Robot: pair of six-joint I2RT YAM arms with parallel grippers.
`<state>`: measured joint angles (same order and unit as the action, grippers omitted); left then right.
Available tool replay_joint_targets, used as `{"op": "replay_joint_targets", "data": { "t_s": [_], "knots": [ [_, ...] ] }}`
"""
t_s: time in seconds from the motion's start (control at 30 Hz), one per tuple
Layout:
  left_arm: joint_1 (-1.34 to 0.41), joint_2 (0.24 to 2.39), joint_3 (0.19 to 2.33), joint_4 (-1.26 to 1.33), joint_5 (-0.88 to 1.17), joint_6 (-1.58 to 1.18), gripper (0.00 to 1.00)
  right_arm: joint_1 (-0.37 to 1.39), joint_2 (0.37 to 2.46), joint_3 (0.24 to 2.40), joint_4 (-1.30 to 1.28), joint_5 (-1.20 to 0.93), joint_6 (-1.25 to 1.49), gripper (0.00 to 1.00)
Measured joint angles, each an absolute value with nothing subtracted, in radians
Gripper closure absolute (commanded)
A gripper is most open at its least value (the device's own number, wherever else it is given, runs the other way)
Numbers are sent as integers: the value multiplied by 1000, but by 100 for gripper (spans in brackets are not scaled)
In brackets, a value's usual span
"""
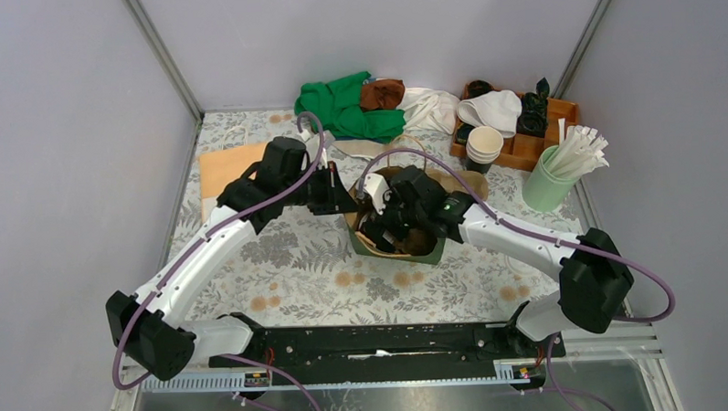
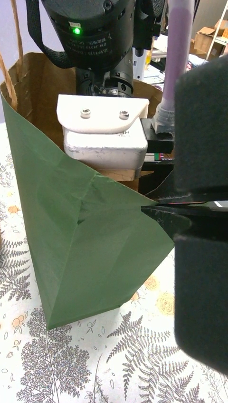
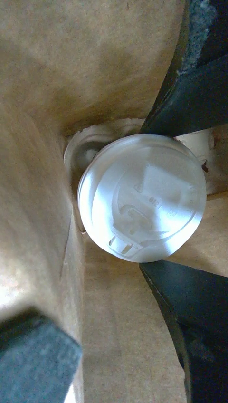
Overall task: Pack the takeout coffee
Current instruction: Place the coffee cup on the cup tray.
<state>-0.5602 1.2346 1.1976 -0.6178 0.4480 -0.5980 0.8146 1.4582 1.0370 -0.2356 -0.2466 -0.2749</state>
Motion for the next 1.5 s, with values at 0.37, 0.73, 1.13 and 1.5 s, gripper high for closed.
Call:
{"op": "replay_joint_targets", "data": {
  "t_s": [0.37,0.73,1.13,1.5],
  "knots": [
    [-558,1305,1304,-693,461,-592,91,814,1432,1028,-167,-248,-306,0],
    [-554,1313,1316,-719,471,-596,89,814,1247,873,-33,-313,-500,0],
    [-548,1313,1330,-750,446,-593,89,810,1154,825,39,-329,-462,0],
    [-567,1257,1317,-734,392,-558,96,796,1284,1080,-207,-274,-232,16]
  ]
}}
